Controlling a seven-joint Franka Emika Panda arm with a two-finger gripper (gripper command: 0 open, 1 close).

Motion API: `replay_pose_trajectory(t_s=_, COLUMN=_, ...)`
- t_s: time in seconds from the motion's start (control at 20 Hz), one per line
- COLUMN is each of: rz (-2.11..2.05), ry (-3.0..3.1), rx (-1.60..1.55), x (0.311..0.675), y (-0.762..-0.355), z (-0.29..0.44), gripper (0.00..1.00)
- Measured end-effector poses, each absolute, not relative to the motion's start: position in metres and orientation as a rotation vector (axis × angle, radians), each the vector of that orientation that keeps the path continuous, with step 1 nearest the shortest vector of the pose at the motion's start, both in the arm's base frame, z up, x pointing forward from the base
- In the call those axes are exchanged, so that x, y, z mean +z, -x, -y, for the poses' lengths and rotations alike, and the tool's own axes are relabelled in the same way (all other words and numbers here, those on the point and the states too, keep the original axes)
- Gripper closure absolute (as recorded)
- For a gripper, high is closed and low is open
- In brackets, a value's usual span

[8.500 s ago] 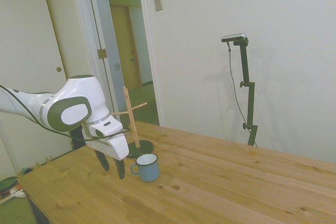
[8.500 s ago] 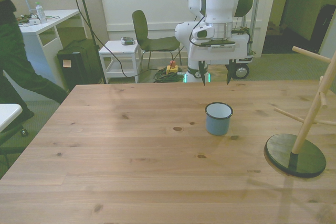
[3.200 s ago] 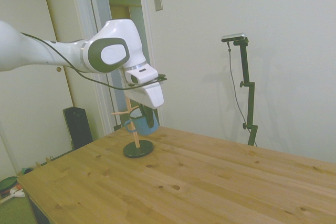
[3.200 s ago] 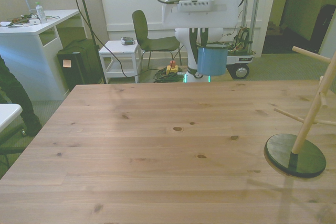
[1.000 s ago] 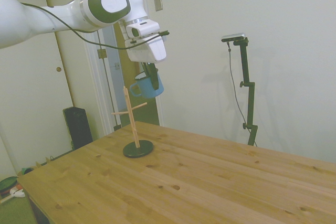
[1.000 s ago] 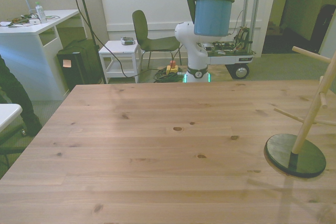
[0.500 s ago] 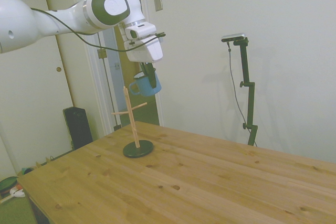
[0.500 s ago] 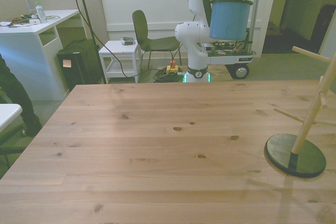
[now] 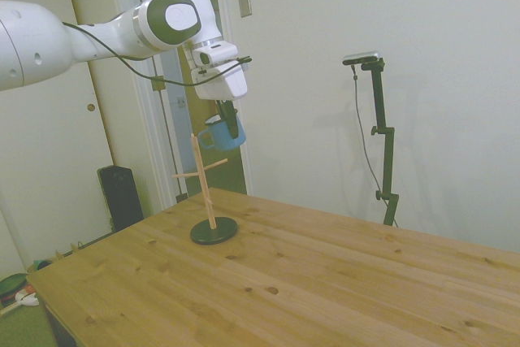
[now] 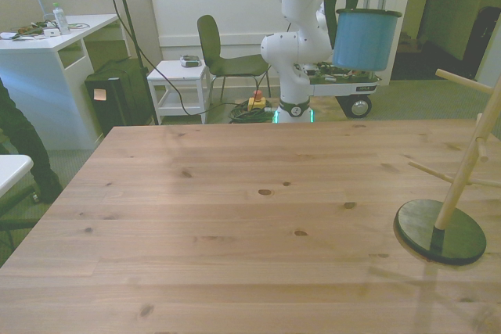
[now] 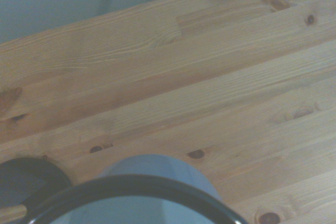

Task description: Hang the mug

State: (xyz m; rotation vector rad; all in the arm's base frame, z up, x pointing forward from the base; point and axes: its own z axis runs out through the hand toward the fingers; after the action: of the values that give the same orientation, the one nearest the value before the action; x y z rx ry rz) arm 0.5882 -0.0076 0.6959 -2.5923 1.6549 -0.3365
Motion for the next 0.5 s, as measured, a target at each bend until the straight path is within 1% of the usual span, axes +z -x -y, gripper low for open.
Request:
replay_pose_trajectory(t_s=0.25, rz=-1.652, ry=2.611, rx=-0.341, x=0.696, y=-0.592, z=-0.01, gripper=1.0)
replay_pose_trajectory(t_s=0.5, rz=-1.66, ry=2.622, rx=-0.331, x=0.687, y=-0.599, z=-0.017, gripper=1.0)
